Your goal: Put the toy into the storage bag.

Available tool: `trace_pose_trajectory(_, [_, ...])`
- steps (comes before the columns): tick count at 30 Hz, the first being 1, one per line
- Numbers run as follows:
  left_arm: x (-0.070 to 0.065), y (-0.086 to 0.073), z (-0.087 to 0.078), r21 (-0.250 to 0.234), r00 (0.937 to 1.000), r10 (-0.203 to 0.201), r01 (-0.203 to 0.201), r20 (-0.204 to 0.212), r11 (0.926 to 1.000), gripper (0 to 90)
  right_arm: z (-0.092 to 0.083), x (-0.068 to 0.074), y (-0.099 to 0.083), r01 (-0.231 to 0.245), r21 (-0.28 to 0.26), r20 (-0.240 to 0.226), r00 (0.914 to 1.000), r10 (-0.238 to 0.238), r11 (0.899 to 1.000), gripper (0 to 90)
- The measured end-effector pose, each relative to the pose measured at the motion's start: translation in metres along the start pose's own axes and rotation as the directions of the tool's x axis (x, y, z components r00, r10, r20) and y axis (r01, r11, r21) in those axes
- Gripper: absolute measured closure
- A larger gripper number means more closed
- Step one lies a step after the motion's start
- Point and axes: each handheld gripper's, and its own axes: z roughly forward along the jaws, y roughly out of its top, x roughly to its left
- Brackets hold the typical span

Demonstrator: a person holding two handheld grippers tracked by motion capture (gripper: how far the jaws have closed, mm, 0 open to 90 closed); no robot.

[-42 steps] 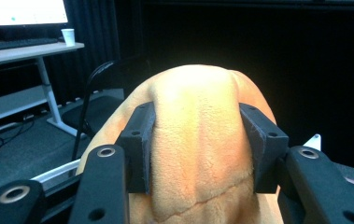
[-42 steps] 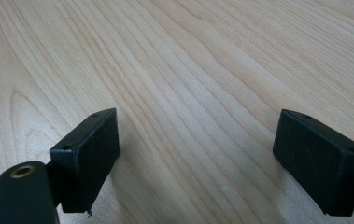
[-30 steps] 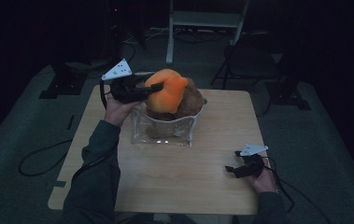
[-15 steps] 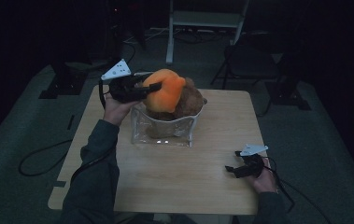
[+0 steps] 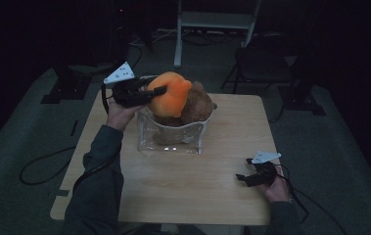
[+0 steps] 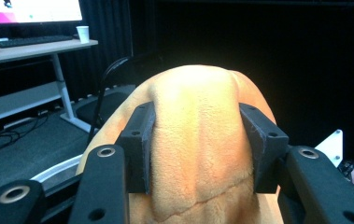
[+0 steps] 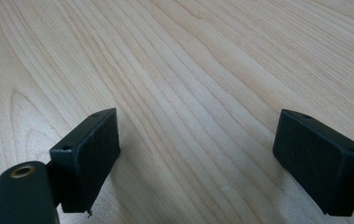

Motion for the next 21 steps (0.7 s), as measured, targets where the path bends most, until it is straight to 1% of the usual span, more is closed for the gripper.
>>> trace_pose_trajectory(5, [0.0030,-0.0019,-0.0009,-0.002,1.0000,-0.009,0.009,-0.002,1.0000,52.4,0.0000,0.0000,0.0000,0.000,0.000,0.000,1.0000,0.000,1.000,14.0])
trace_pose_trajectory(21, [0.0089,-0.0067,0.0006,0.005,0.9999,-0.015,0.015,-0.008,0.9999,52.3,0.0000,-0.0001,0.0000,0.001,0.000,0.001,1.0000,-0.001,1.000,14.0])
